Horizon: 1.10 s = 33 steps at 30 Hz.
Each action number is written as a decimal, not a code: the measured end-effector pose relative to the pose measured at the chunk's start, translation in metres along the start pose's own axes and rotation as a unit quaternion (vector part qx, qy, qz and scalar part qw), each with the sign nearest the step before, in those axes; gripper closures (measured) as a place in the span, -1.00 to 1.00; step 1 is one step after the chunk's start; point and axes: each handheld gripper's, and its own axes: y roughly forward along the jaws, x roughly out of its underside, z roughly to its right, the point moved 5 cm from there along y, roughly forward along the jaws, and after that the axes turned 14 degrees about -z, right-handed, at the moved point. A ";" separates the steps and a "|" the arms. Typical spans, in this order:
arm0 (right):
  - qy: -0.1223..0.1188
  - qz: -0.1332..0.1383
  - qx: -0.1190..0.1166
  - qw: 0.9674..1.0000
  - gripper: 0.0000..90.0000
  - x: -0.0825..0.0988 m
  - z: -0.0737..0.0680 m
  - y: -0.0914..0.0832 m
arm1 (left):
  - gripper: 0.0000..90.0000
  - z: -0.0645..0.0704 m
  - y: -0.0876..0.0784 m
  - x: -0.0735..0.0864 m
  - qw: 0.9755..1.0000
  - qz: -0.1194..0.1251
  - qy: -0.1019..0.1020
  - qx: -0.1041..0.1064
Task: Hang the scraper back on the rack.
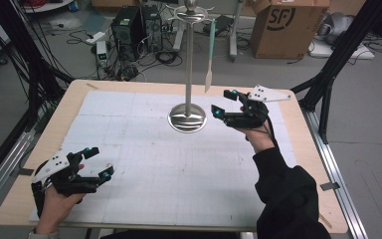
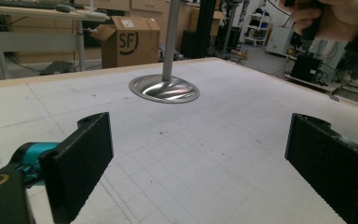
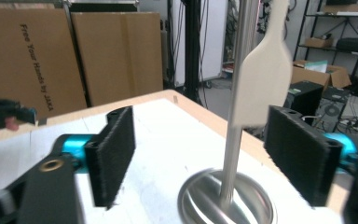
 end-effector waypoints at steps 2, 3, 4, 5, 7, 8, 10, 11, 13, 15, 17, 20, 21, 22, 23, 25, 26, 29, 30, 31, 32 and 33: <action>0.002 -0.002 0.002 1.000 -0.58 0.008 -0.004 -0.003 | -0.85 -0.001 0.000 -0.001 1.000 0.004 0.002 -0.007; 0.002 -0.003 0.002 1.000 -0.61 0.010 -0.006 -0.005 | -0.86 -0.002 0.000 -0.001 1.000 0.008 0.002 -0.011; 0.000 -0.005 0.008 1.000 -0.65 0.015 -0.008 -0.006 | -0.86 -0.002 0.000 -0.001 1.000 0.010 0.001 -0.014; -0.001 -0.009 0.009 1.000 -0.67 0.018 -0.010 -0.007 | -0.86 -0.003 0.000 -0.002 1.000 0.013 0.000 -0.017; 0.000 -0.014 0.009 1.000 -0.68 0.025 -0.014 -0.010 | -0.86 -0.004 -0.001 -0.002 1.000 0.016 -0.001 -0.022; 0.001 -0.018 0.007 1.000 -0.68 0.029 -0.017 -0.011 | -0.86 -0.004 -0.001 -0.003 1.000 0.017 -0.002 -0.021; 0.008 -0.033 0.000 0.999 -0.72 0.037 -0.021 -0.012 | -0.86 -0.004 -0.001 -0.003 1.000 0.016 0.000 -0.021; 0.014 -0.037 0.004 0.999 -0.76 0.042 -0.024 -0.013 | -0.86 -0.003 0.000 -0.002 1.000 0.016 0.000 -0.021; 0.014 -0.039 0.010 0.999 -0.77 0.051 -0.028 -0.015 | -0.86 -0.003 0.001 -0.002 1.000 0.014 0.001 -0.020; 0.021 -0.040 0.014 0.999 -0.86 0.059 -0.031 -0.017 | -0.86 -0.002 0.002 -0.002 1.000 0.012 0.002 -0.019; 0.035 -0.042 0.022 0.998 -0.97 0.070 -0.035 -0.020 | -0.86 -0.002 0.002 -0.002 1.000 0.011 0.002 -0.018; 0.032 -0.044 0.030 0.998 -0.97 0.084 -0.040 -0.025 | -0.86 -0.001 0.002 -0.002 1.000 0.012 0.001 -0.016; 0.030 -0.045 0.035 0.998 -0.97 0.088 -0.041 -0.026 | -0.86 0.000 0.002 -0.002 1.000 0.014 0.001 -0.009; 0.031 -0.048 0.042 0.997 -0.98 0.095 -0.042 -0.028 | -0.86 0.000 0.002 -0.003 1.000 0.017 0.001 -0.007; 0.035 -0.049 0.042 0.997 -0.99 0.100 -0.043 -0.030 | -0.86 0.001 0.002 -0.003 1.000 0.017 0.003 -0.006; 0.043 -0.048 0.044 0.997 -0.99 0.109 -0.043 -0.034 | -0.86 0.002 0.004 -0.002 1.000 0.013 0.010 -0.009; 0.044 -0.045 0.047 0.997 -0.99 0.114 -0.043 -0.035 | -0.86 0.003 0.005 -0.001 1.000 0.009 0.015 -0.012; 0.049 -0.043 0.047 0.997 -0.99 0.125 -0.045 -0.041 | -0.86 0.005 0.011 0.002 1.000 -0.002 0.020 -0.014; 0.046 -0.044 0.046 0.997 -0.99 0.128 -0.047 -0.043 | -0.86 0.005 0.012 0.003 1.000 -0.005 0.021 -0.012; 0.045 -0.045 0.047 0.997 -0.99 0.131 -0.047 -0.045 | -0.86 0.006 0.013 0.004 1.000 -0.006 0.020 -0.011; 0.043 -0.045 0.047 0.997 -0.99 0.133 -0.048 -0.046 | -0.86 0.006 0.014 0.005 1.000 -0.006 0.018 -0.008; 0.042 -0.046 0.048 0.997 -0.99 0.136 -0.048 -0.048 | -0.86 0.006 0.015 0.005 1.000 -0.006 0.017 -0.005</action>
